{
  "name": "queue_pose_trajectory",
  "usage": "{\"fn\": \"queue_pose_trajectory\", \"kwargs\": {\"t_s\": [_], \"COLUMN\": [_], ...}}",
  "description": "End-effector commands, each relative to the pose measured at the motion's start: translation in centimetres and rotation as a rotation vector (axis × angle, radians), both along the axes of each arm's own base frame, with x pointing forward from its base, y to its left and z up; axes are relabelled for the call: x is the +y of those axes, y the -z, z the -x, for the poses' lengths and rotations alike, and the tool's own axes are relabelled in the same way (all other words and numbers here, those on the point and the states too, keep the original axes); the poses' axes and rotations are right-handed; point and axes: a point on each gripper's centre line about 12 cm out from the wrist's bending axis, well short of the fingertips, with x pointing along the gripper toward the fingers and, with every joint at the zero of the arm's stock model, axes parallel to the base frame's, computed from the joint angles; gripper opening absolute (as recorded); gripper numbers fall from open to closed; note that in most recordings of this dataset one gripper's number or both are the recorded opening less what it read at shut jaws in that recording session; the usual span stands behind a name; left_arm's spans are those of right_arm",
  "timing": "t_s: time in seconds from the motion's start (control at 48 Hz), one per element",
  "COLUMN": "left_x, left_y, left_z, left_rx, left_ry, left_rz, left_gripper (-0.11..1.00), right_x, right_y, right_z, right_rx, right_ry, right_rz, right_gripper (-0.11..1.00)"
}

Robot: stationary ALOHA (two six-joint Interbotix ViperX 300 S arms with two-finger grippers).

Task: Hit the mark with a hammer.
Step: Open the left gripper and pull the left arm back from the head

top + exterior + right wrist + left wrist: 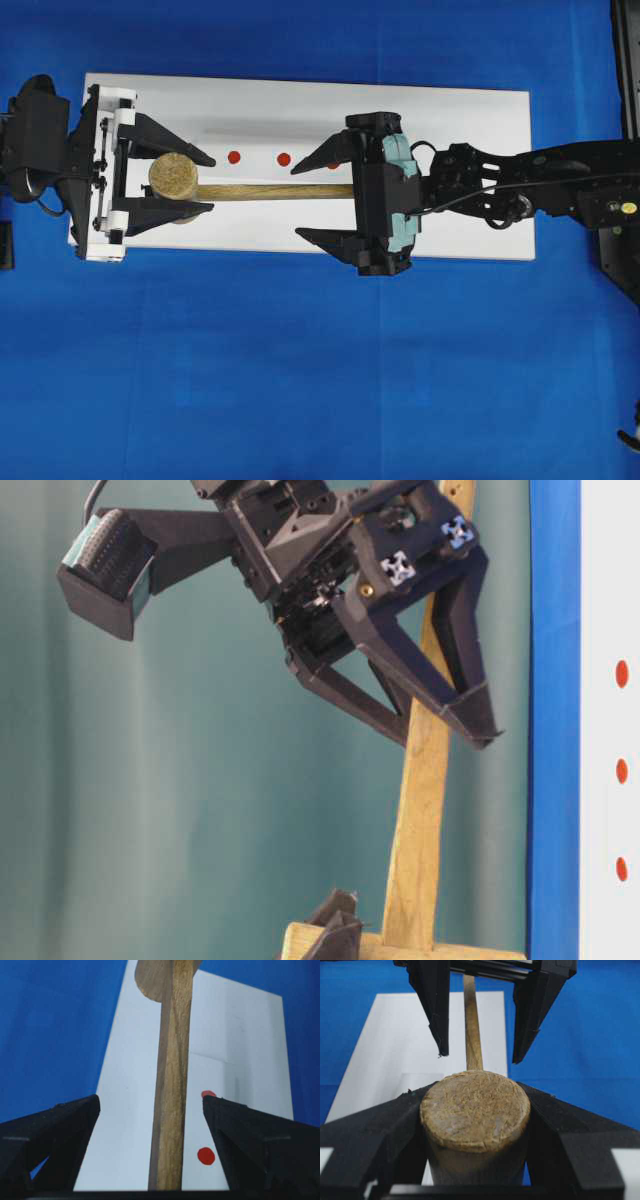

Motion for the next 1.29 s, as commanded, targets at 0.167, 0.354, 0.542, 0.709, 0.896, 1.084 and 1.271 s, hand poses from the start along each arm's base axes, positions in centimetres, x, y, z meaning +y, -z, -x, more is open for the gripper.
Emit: {"fn": "queue_pose_trajectory", "kwargs": {"t_s": [0.167, 0.354, 0.542, 0.709, 0.896, 1.084, 1.271], "left_x": [-0.04, -0.09, -0.13, -0.09, -0.09, -0.09, -0.09], "left_y": [-1.42, -1.42, -1.4, -1.39, -1.46, -1.43, -1.42], "left_z": [-0.35, -0.35, -0.34, -0.33, -0.31, -0.22, -0.02], "left_rx": [-0.046, -0.046, -0.045, -0.048, -0.051, -0.051, -0.052], "left_ry": [0.002, 0.003, 0.004, 0.004, 0.004, 0.002, 0.002], "left_rz": [-0.002, 0.004, 0.004, -0.003, -0.004, 0.005, 0.004], "left_gripper": [0.45, 0.45, 0.45, 0.45, 0.45, 0.56, 0.87], "right_x": [0.02, -0.28, -0.4, -0.48, -0.48, -0.51, -0.51], "right_y": [-1.12, -1.12, -1.39, -1.42, -1.42, -1.44, -1.5], "right_z": [-0.35, -0.35, -0.46, -0.47, -0.47, -0.48, -0.46], "right_rx": [-0.015, -0.015, -0.036, -0.039, -0.039, -0.041, -0.043], "right_ry": [-0.008, -0.001, 0.011, 0.015, 0.015, 0.019, 0.019], "right_rz": [-0.014, -0.011, -0.004, -0.006, -0.006, -0.009, -0.009], "right_gripper": [0.67, 0.14, 0.03, 0.03, 0.03, 0.03, 0.03]}}
